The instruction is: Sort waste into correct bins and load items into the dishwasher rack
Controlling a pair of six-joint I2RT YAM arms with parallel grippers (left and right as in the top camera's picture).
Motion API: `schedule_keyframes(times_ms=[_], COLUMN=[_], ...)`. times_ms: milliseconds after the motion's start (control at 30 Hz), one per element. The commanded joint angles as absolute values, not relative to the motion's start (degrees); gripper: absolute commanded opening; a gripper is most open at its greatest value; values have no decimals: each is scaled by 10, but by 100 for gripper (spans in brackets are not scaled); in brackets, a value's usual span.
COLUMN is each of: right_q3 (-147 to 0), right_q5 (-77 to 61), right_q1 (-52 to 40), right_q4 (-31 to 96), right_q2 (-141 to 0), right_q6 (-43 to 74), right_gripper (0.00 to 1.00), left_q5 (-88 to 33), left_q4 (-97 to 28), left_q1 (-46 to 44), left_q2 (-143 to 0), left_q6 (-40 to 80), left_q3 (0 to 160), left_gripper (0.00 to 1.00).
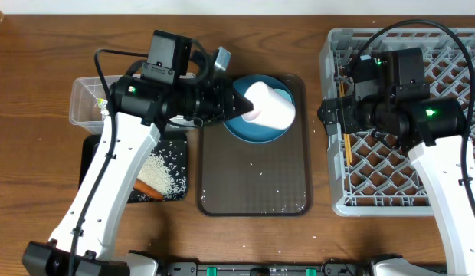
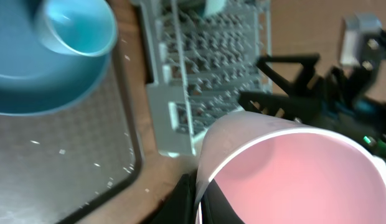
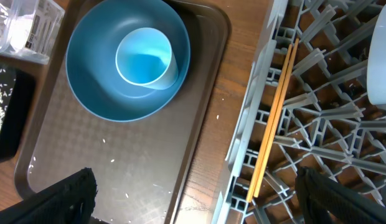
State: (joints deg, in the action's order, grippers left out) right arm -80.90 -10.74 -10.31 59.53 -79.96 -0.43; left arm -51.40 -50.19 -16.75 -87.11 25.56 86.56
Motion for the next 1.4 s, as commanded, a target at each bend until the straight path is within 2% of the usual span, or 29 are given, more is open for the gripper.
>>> schedule_keyframes(times_ms=[0,333,600,833,1067,1367], right_q3=[-813,-823,-847,-847,-847,-847], right_q5=[-112,-163,-427,-605,-654,-724], right_q1=[-103,-95,11,56,56,41], right_q4=[596,634,692,781,800,796], right_q2=[-795,-786,-700,-625,-609,-631], right_q6=[2,-3,-96,-240,-271,-301], right_gripper=[99,99,99,99,99,99], left_q5=[-575,-575,-578,-733,-834,-844], left_q4=[-514,-551,-581,-573,-571,-541], left_q1=[-164,-164,-164,-164,-171,-220], left_q2=[-868,-868,-868,-868,-867,-867], left_q6=[222,210,178,178,178,178], left_q3=[872,872,872,872,872,872], left_gripper=[6,6,6,6,6,6])
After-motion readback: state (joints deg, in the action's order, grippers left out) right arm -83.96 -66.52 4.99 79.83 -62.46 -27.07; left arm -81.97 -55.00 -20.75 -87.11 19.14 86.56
